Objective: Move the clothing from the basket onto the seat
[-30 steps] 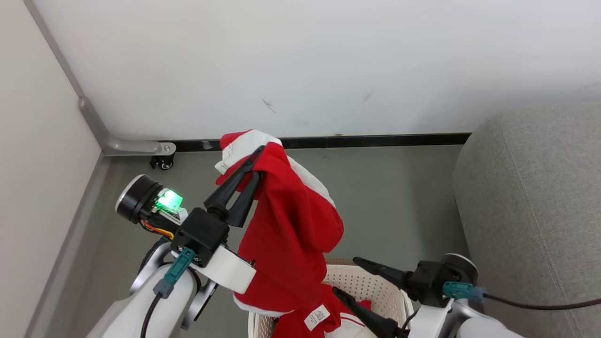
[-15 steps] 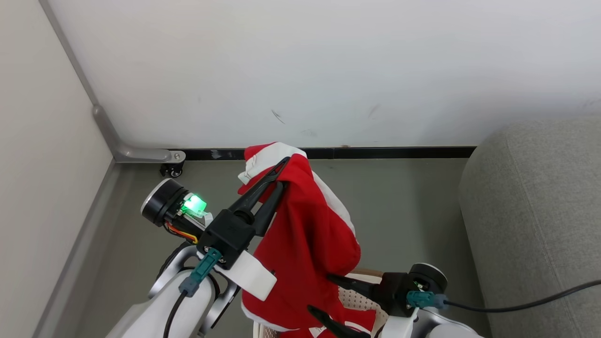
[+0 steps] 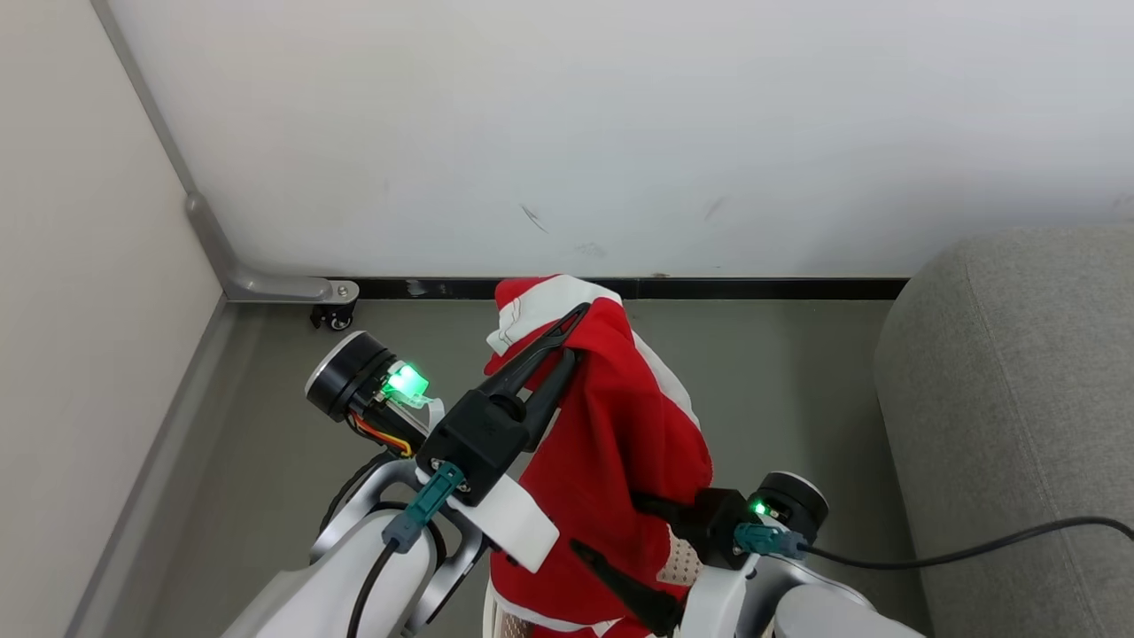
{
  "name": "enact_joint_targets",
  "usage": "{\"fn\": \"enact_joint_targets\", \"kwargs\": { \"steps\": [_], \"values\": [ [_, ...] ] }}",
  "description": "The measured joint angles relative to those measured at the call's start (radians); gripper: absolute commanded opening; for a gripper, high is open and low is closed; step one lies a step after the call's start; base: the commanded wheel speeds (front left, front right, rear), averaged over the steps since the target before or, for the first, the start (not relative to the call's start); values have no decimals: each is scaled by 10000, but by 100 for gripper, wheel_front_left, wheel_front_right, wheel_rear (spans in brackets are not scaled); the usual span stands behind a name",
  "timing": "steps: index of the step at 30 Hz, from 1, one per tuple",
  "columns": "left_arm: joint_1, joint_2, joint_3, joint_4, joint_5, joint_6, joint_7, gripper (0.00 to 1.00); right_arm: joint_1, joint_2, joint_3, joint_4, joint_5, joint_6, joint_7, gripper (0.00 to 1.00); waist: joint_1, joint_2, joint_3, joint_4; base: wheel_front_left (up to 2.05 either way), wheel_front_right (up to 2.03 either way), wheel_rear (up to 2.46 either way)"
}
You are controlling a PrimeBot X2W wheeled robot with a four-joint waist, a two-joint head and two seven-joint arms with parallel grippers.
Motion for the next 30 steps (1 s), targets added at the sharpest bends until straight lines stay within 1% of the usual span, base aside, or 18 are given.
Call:
{"fn": "enact_joint_targets", "kwargs": {
  "steps": [2,3,5,6,10,16,19,23,26,30],
  "values": [
    [-10,-8,-50,-21,6,0,82,0,-95,224,-153,219,-270,2,-21,99,0,0,3,8,0,0,0],
    [-10,-19,-67,-44,12,0,150,0,-144,318,-213,290,-407,2,-71,55,0,0,3,13,0,0,0],
    [-10,-33,-86,-79,12,0,174,0,-188,483,-303,468,-646,2,-71,31,0,0,3,22,0,0,0],
    [-10,-52,-96,-109,12,0,240,0,-215,554,-380,571,-811,2,-73,0,0,0,3,30,0,0,0],
    [-11,-113,-98,-182,8,2,245,0,-337,706,-1024,581,-1237,2,-73,0,0,0,7,70,0,0,0],
    [36,-90,245,-123,-230,111,242,0,-280,662,-1852,102,-1262,2,-75,0,0,0,65,46,0,0,0],
    [178,-52,420,82,-328,199,224,0,-170,464,-2071,-213,-1252,2,-86,0,0,0,86,-15,0,0,0],
    [430,46,489,395,-422,198,88,0,210,96,-2543,-602,-1246,2,-86,0,1,0,108,-135,0,0,0],
    [523,98,516,573,-495,188,-44,0,474,-82,-3053,-984,-1118,2,-88,0,0,0,121,-252,0,0,0],
    [736,79,579,798,-869,173,-125,0,741,-232,-3758,-1438,-1034,2,-88,0,0,0,139,-441,0,0,0]
  ]
}}
